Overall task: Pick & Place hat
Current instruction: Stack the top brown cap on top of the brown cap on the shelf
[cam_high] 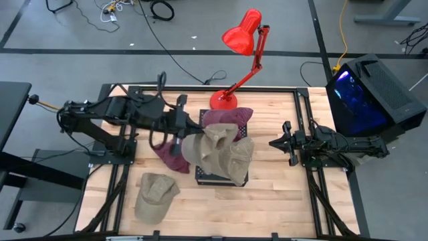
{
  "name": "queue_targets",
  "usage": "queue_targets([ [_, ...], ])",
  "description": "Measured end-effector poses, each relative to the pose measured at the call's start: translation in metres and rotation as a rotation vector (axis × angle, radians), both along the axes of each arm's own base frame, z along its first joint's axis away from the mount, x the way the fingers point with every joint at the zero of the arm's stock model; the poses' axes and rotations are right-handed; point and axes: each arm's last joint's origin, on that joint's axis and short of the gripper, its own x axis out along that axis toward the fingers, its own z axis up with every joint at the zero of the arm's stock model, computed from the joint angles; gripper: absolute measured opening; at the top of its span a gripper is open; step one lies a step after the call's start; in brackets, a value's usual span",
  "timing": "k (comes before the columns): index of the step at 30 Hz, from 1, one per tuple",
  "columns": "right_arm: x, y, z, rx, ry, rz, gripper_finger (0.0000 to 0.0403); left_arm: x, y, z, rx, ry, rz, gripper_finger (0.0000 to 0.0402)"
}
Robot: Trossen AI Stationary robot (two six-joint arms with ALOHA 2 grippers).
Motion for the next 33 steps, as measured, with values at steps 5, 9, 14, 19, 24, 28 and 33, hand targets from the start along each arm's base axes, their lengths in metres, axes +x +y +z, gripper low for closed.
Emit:
queue_targets([
  [5,0.0,0.0,0.0,0.0,0.0,0.0,0.0027,0.01,-0.006,-0.007,0.011,0.022,0.037,0.0005],
  [9,0.0,0.0,0.0,0.0,0.0,0.0,0.0027,0.02,-0.01,-0.014,0.015,0.038,0.036,0.0005],
  [14,0.0,0.0,0.0,0.0,0.001,0.0,0.0027,0.032,-0.012,-0.023,0.026,0.059,0.048,0.0005],
  [19,0.0,0.0,0.0,0.0,0.0,0.0,0.0027,0.043,-0.012,-0.029,0.04,0.065,0.079,0.0005],
  [24,0.0,0.0,0.0,0.0,-0.002,0.0,0.0027,0.054,-0.012,-0.039,0.059,0.095,0.112,0.0005],
  [28,0.0,0.0,0.0,0.0,-0.003,0.0,0.0027,0.063,-0.013,-0.046,0.069,0.103,0.132,0.0005],
  [33,0.0,0.0,0.0,0.0,-0.003,0.0,0.0027,0.073,-0.013,-0.052,0.064,0.1,0.144,0.0005],
])
